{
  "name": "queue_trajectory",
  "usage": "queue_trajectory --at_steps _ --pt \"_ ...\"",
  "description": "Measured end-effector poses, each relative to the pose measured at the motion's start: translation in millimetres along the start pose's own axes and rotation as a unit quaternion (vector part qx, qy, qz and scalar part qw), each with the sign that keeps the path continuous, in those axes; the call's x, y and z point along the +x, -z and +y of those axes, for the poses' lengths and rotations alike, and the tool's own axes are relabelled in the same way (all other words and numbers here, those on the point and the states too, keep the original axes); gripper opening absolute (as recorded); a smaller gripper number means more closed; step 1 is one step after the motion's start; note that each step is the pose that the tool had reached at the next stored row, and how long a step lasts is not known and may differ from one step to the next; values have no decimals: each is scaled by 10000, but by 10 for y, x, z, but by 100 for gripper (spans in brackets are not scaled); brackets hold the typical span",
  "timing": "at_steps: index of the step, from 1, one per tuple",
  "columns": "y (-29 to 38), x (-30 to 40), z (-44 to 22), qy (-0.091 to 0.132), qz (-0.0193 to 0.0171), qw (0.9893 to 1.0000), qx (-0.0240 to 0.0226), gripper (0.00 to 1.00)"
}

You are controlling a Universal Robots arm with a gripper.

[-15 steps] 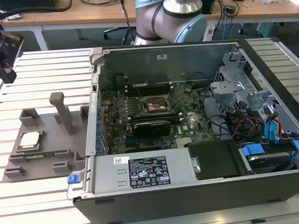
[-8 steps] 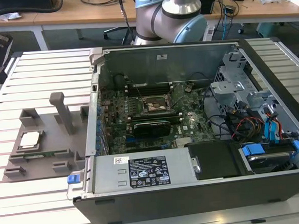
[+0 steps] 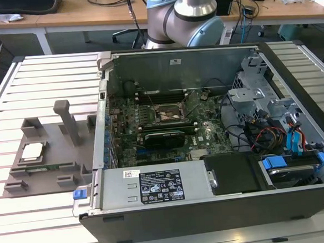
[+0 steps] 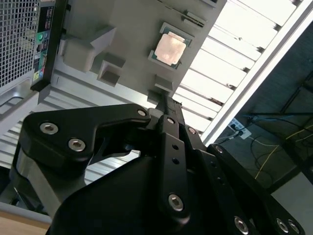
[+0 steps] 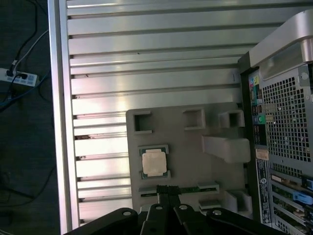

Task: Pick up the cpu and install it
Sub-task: 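Reach for the cpu, then pick up the cpu and move it towards the insertion slot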

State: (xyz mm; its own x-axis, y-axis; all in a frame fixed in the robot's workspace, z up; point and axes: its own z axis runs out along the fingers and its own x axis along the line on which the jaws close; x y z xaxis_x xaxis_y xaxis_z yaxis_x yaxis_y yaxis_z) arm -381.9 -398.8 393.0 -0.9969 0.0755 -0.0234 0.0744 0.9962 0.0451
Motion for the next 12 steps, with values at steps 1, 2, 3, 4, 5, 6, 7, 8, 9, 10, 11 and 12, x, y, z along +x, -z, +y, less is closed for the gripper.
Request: queue_trajectory --at_steps 1,2,3,4,5,6,7,8,9,10,11,12 --pt "0 5 -1 0 0 10000 0 11" --pt "0 5 -1 1 0 10000 0 11" --pt "0 5 -1 1 0 10000 0 11" --pt "0 6 -1 0 0 10000 0 11" --pt "0 7 -1 0 0 10000 0 11" --pt "0 7 -1 0 0 10000 0 11" --pt "0 7 -1 0 0 10000 0 11" --pt "0 7 -1 0 0 10000 0 11" --pt "0 7 -1 0 0 10000 0 11" --pt "0 7 -1 0 0 10000 0 11" --pt "0 7 -1 0 0 10000 0 11" --pt "0 8 -1 0 0 10000 0 11"
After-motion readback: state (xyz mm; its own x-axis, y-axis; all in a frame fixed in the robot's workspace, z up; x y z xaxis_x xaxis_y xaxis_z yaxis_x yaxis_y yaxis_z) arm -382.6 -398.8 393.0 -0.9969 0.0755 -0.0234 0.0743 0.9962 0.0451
